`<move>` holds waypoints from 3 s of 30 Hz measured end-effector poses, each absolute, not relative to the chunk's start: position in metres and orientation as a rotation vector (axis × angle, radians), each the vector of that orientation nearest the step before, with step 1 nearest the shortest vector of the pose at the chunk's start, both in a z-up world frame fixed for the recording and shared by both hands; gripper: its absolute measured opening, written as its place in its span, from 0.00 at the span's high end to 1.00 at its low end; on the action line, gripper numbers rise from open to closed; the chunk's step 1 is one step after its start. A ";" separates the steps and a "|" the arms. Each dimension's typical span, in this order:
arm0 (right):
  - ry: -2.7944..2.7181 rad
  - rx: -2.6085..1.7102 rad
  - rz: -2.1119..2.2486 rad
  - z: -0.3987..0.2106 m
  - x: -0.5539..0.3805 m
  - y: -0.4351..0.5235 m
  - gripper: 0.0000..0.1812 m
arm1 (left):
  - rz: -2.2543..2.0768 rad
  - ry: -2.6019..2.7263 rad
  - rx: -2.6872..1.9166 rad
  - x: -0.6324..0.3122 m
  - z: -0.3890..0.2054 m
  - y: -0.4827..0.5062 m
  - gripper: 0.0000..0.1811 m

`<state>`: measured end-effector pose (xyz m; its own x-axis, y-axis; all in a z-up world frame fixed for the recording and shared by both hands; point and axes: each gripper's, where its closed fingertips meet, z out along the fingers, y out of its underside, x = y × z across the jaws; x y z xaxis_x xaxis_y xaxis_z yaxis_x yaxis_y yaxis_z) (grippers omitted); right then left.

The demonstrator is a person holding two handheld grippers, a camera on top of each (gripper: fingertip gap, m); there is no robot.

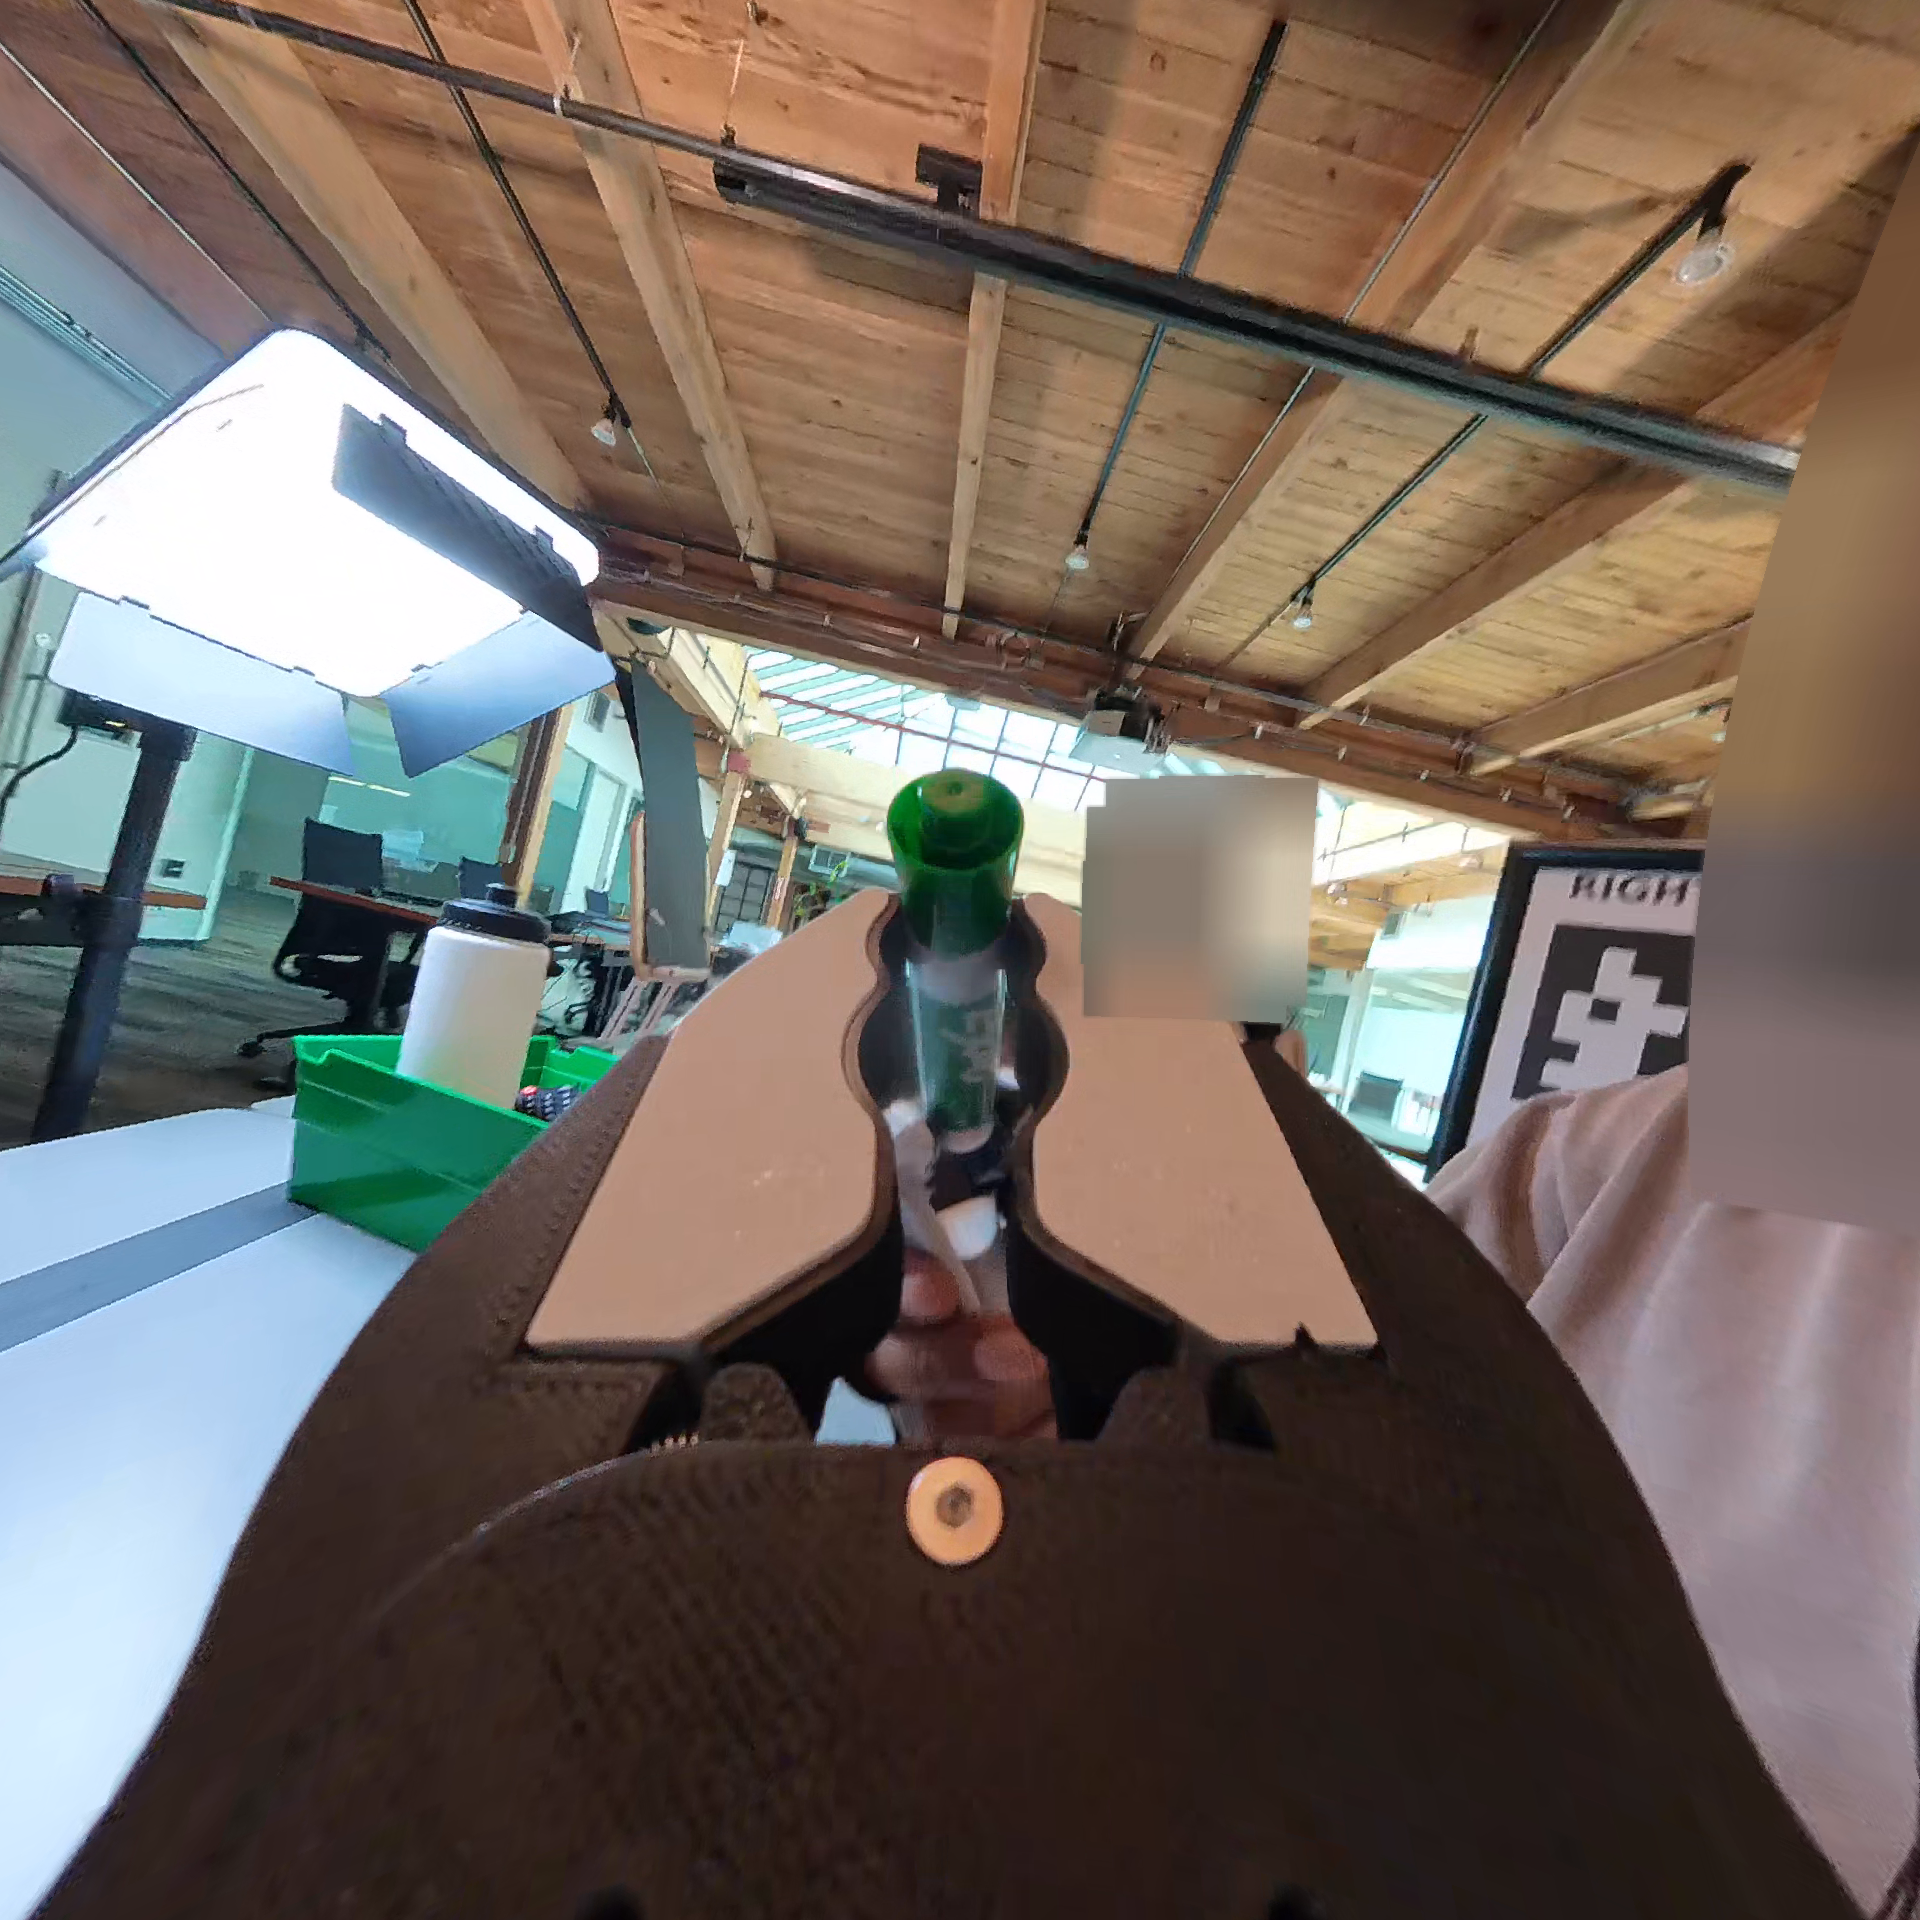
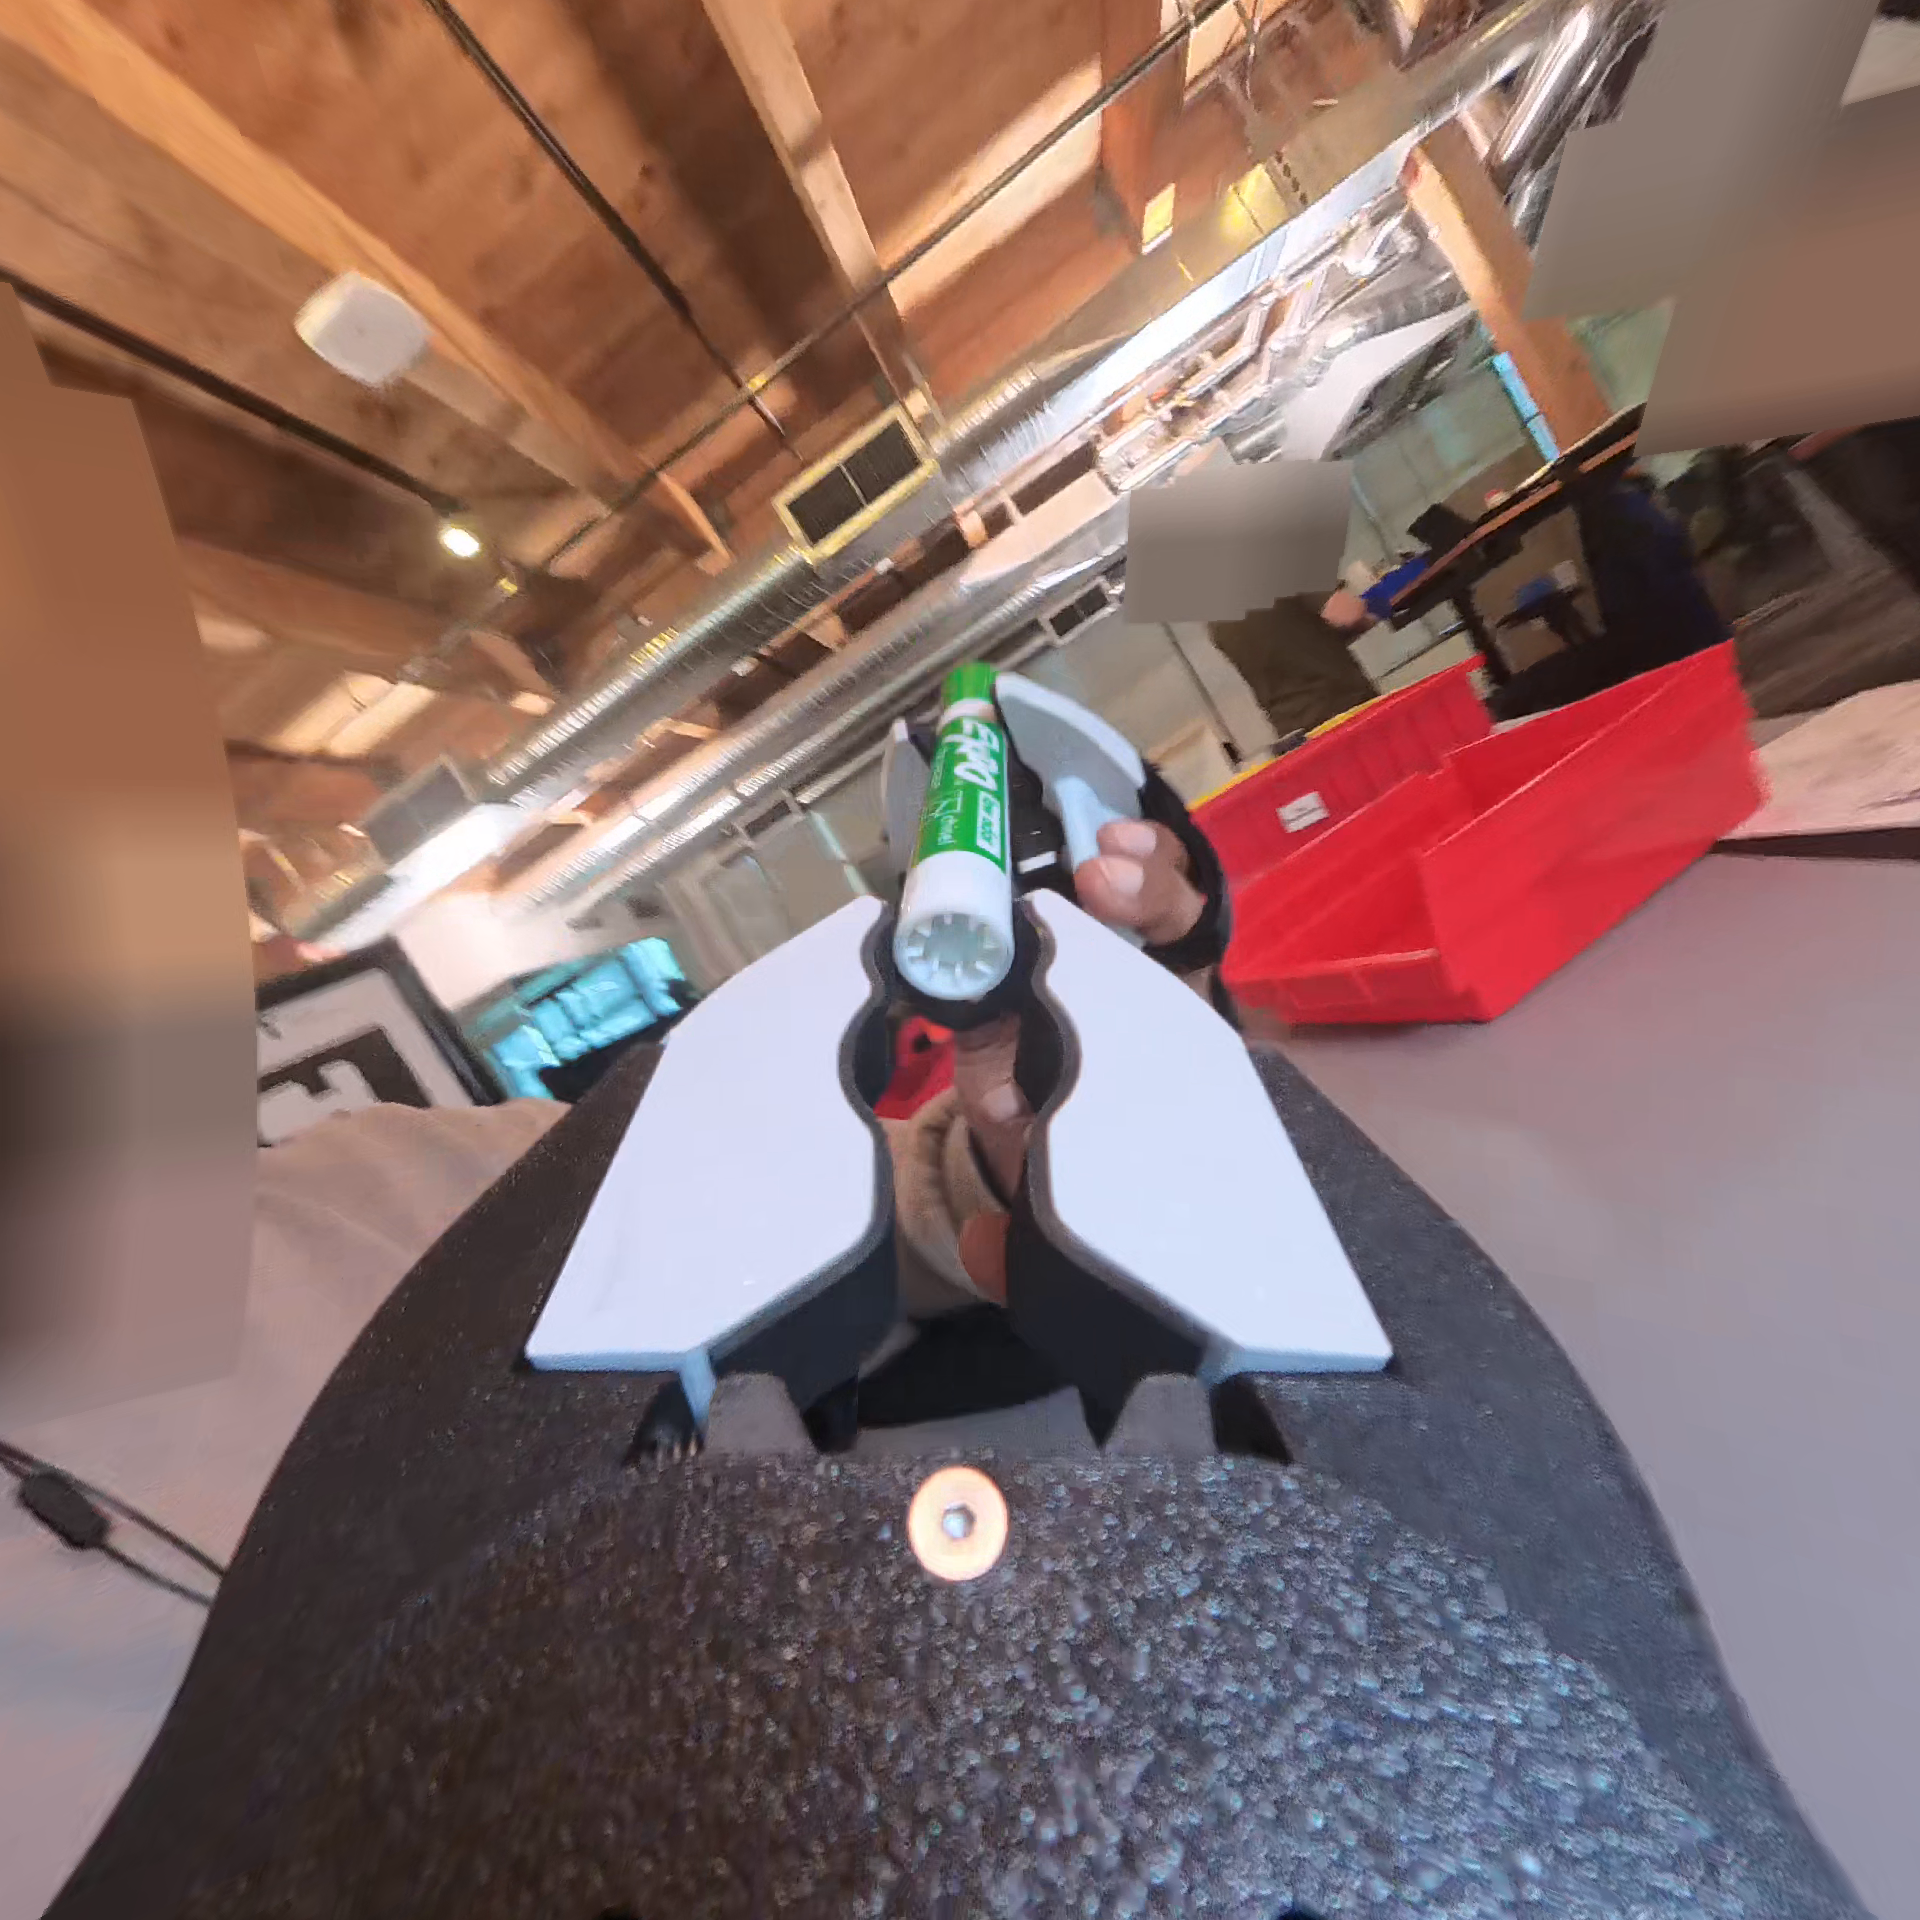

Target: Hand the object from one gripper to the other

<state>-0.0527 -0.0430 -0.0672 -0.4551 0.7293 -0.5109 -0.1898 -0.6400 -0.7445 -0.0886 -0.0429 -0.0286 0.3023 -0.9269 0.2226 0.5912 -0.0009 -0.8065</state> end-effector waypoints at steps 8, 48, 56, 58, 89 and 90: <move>-1.068 -1.010 1.657 -0.046 -0.023 -0.026 0.89 | -1.170 0.722 -1.171 -0.059 -0.068 -0.042 0.91; -0.898 -1.340 2.200 -0.088 -0.063 -0.045 0.90 | -1.328 0.513 -1.122 -0.064 -0.062 -0.035 0.90; -1.187 -1.239 1.536 -0.079 -0.039 -0.015 0.90 | -0.992 0.790 -1.339 -0.066 -0.097 -0.024 0.85; -1.269 -1.215 1.402 -0.072 -0.029 -0.011 0.90 | -0.940 0.824 -1.417 -0.076 -0.106 -0.016 0.78; -1.348 -1.285 1.477 -0.130 -0.074 -0.050 0.89 | -1.304 0.575 -1.251 -0.063 -0.079 -0.028 0.89; -1.348 -1.278 1.473 -0.128 -0.072 -0.048 0.89 | -1.295 0.578 -1.245 -0.063 -0.079 -0.028 0.89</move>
